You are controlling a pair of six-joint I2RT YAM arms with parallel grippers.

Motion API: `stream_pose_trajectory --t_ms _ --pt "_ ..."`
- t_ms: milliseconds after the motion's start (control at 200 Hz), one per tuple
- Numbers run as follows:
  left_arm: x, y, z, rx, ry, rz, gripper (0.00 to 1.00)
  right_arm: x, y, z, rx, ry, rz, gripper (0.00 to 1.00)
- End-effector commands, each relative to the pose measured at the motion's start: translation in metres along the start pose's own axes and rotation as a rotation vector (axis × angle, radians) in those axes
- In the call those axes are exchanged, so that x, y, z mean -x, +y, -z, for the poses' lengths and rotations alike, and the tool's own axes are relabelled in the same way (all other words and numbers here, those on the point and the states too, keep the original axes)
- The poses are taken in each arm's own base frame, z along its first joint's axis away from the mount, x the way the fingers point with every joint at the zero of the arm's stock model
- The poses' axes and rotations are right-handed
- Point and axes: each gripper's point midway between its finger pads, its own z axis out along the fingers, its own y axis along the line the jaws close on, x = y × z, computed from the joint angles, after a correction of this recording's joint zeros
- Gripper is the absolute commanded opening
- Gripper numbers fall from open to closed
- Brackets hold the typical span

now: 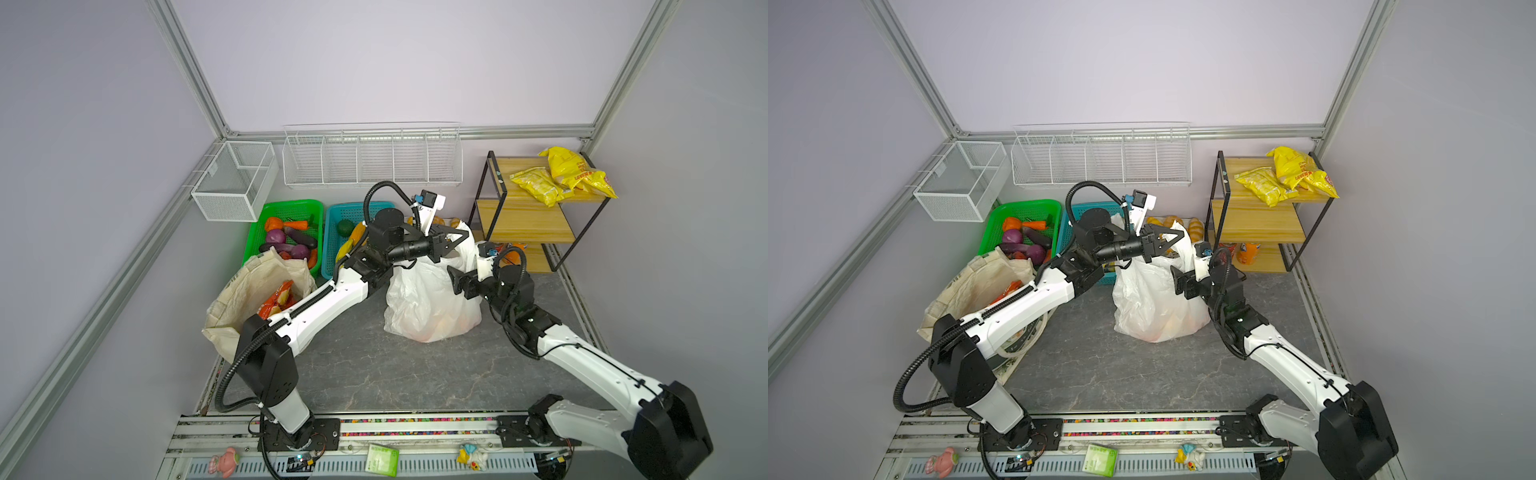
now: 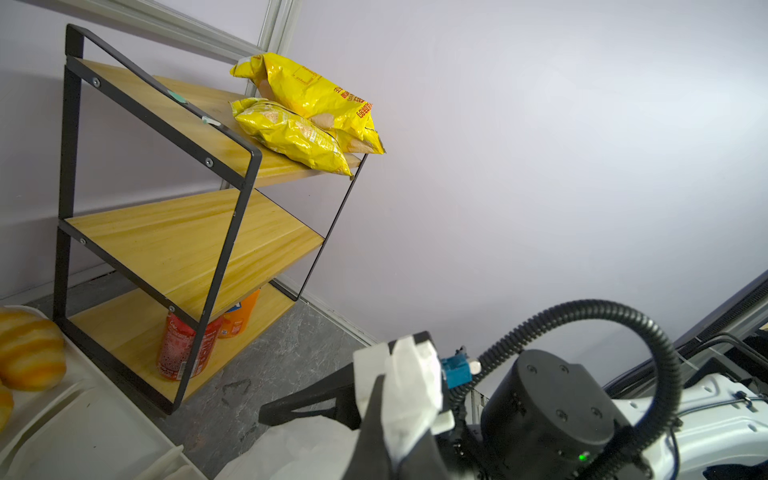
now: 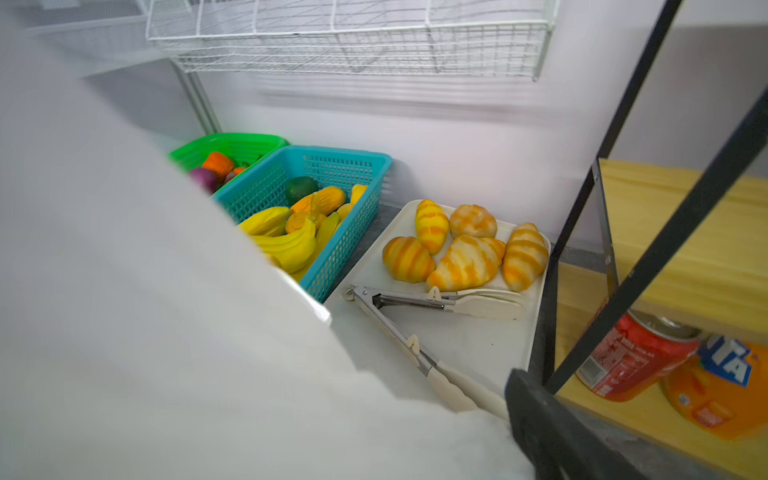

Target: Place the mixed food into the grocery bags and tie them

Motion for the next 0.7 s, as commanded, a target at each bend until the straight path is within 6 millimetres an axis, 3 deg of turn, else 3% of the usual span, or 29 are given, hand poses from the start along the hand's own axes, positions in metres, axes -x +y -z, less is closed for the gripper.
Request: stream_pose_trajectory --t_ms 0,115,215,230,285,425,490,510,695 --pt "0.025 -0.014 0.008 -0.015 -0.055 -0.045 0.0 0.014 0.017 0.016 0.15 0.012 0.092 0.89" --pt "0.027 -0.014 0.008 -0.016 -0.057 -0.049 0.0 0.025 0.018 0.028 0.239 0.005 0.127 0.89" --pt "0.026 -0.014 0.008 -0.018 -0.054 -0.047 0.0 0.029 0.033 0.036 0.376 0.014 0.163 0.89" --pt "0.027 -0.014 0.008 -0.018 -0.054 -0.048 0.0 0.041 0.035 0.038 0.389 -0.006 0.179 0.89" --pt "0.028 -0.016 0.008 -0.021 -0.055 -0.049 0.0 0.049 0.039 0.04 0.437 -0.016 0.2 0.89" --pt "0.029 -0.017 0.009 -0.022 -0.057 -0.047 0.0 0.067 0.028 0.039 0.539 -0.028 0.191 0.9" --pt "0.029 -0.018 0.009 -0.025 -0.058 -0.048 0.0 0.07 0.032 0.034 0.611 -0.021 0.183 0.97" --pt "0.029 -0.018 0.009 -0.026 -0.057 -0.047 0.0 0.071 0.023 0.032 0.607 -0.017 0.177 1.0" --pt "0.029 -0.018 0.008 -0.026 -0.05 -0.05 0.0 0.06 0.024 0.014 0.696 0.016 0.142 0.66"
